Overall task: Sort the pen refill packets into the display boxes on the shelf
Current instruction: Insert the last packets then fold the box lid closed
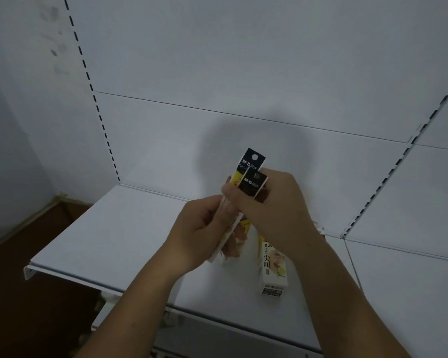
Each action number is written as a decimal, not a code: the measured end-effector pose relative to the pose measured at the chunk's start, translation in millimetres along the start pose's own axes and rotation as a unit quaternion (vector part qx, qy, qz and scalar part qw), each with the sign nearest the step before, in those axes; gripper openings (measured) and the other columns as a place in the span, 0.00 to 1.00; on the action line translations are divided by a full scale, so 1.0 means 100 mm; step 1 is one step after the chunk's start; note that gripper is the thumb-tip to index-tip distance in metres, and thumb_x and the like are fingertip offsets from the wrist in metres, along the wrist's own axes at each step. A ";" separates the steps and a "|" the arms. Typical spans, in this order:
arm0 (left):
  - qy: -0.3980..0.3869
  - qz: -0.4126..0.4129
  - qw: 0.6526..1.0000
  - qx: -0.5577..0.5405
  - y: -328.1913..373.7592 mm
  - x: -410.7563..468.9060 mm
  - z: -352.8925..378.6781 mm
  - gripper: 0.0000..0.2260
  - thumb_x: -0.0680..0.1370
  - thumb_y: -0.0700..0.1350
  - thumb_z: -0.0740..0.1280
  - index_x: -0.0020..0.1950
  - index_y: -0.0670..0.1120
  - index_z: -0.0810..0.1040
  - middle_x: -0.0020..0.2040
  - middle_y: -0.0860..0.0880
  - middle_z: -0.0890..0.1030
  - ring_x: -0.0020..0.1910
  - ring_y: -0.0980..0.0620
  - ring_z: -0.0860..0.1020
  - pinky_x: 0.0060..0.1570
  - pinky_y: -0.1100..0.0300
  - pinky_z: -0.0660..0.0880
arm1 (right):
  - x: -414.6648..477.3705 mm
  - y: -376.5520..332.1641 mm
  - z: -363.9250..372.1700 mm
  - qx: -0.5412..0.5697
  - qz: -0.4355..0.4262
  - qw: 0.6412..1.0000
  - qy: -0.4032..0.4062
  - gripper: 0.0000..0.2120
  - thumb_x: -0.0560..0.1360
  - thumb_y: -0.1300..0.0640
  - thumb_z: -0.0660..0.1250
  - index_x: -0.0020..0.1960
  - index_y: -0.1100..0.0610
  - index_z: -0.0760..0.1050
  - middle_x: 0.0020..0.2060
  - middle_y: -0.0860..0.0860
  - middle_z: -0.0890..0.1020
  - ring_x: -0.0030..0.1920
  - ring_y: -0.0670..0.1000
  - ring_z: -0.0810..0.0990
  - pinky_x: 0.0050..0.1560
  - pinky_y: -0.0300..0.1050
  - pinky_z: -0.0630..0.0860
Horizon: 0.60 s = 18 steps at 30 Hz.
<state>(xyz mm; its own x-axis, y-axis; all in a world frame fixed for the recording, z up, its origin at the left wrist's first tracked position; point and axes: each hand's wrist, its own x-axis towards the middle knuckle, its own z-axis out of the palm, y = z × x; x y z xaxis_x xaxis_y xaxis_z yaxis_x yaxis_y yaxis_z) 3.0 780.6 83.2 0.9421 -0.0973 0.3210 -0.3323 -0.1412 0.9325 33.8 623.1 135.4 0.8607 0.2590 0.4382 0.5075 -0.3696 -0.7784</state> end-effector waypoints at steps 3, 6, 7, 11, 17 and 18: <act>0.018 0.005 0.999 0.035 -0.10 0.02 -0.01 0.19 0.83 0.61 0.64 0.46 0.48 0.84 0.38 0.49 0.86 0.34 0.47 0.85 0.33 0.50 0.83 | -0.01 0.06 -0.07 0.006 0.003 1.000 0.022 0.12 0.78 0.52 0.74 0.37 0.52 0.80 0.31 0.49 0.83 0.31 0.47 0.80 0.32 0.42 0.76; 0.102 0.009 0.991 0.086 -0.23 0.01 -0.04 0.17 0.78 0.66 0.66 0.46 0.54 0.84 0.40 0.57 0.86 0.36 0.54 0.84 0.33 0.58 0.80 | -0.03 0.11 -0.26 0.030 0.016 0.996 0.087 0.09 0.79 0.51 0.73 0.41 0.52 0.82 0.33 0.48 0.85 0.30 0.46 0.82 0.31 0.41 0.78; 0.137 -0.001 0.987 0.089 -0.27 0.01 -0.04 0.16 0.75 0.66 0.66 0.47 0.55 0.82 0.41 0.60 0.85 0.37 0.55 0.83 0.33 0.61 0.79 | -0.03 0.12 -0.33 0.047 0.021 0.992 0.114 0.09 0.79 0.51 0.73 0.42 0.55 0.82 0.33 0.48 0.85 0.28 0.45 0.81 0.30 0.38 0.76; 0.164 -0.037 0.984 0.065 -0.49 0.01 -0.04 0.23 0.68 0.63 0.72 0.60 0.58 0.76 0.53 0.64 0.80 0.50 0.56 0.80 0.42 0.62 0.80 | 0.02 0.15 -0.59 0.072 0.020 0.977 0.199 0.11 0.79 0.50 0.73 0.46 0.58 0.83 0.35 0.50 0.85 0.29 0.48 0.81 0.31 0.38 0.76; 0.068 -0.030 0.989 0.127 -0.63 0.09 0.06 0.37 0.68 0.57 0.82 0.72 0.65 0.67 0.63 0.69 0.76 0.62 0.64 0.77 0.55 0.66 0.77 | 0.13 0.14 -0.59 0.037 0.003 0.974 0.225 0.09 0.79 0.48 0.73 0.44 0.52 0.83 0.36 0.47 0.86 0.31 0.47 0.83 0.34 0.42 0.79; 0.067 -0.026 0.989 0.126 -0.65 0.11 0.08 0.34 0.71 0.53 0.82 0.70 0.65 0.68 0.62 0.69 0.77 0.61 0.64 0.77 0.56 0.64 0.78 | 0.16 0.12 -0.57 0.035 -0.001 0.974 0.223 0.08 0.78 0.48 0.73 0.44 0.51 0.83 0.37 0.47 0.86 0.32 0.47 0.83 0.34 0.42 0.79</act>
<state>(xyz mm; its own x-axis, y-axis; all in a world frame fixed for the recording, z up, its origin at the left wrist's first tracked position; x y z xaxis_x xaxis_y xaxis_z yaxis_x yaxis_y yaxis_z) 34.7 781.1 24.7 0.9499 0.0458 0.3092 -0.2688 -0.3857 0.8826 55.5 572.0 158.4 0.7997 -0.1587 0.5791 0.5186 -0.3037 -0.7993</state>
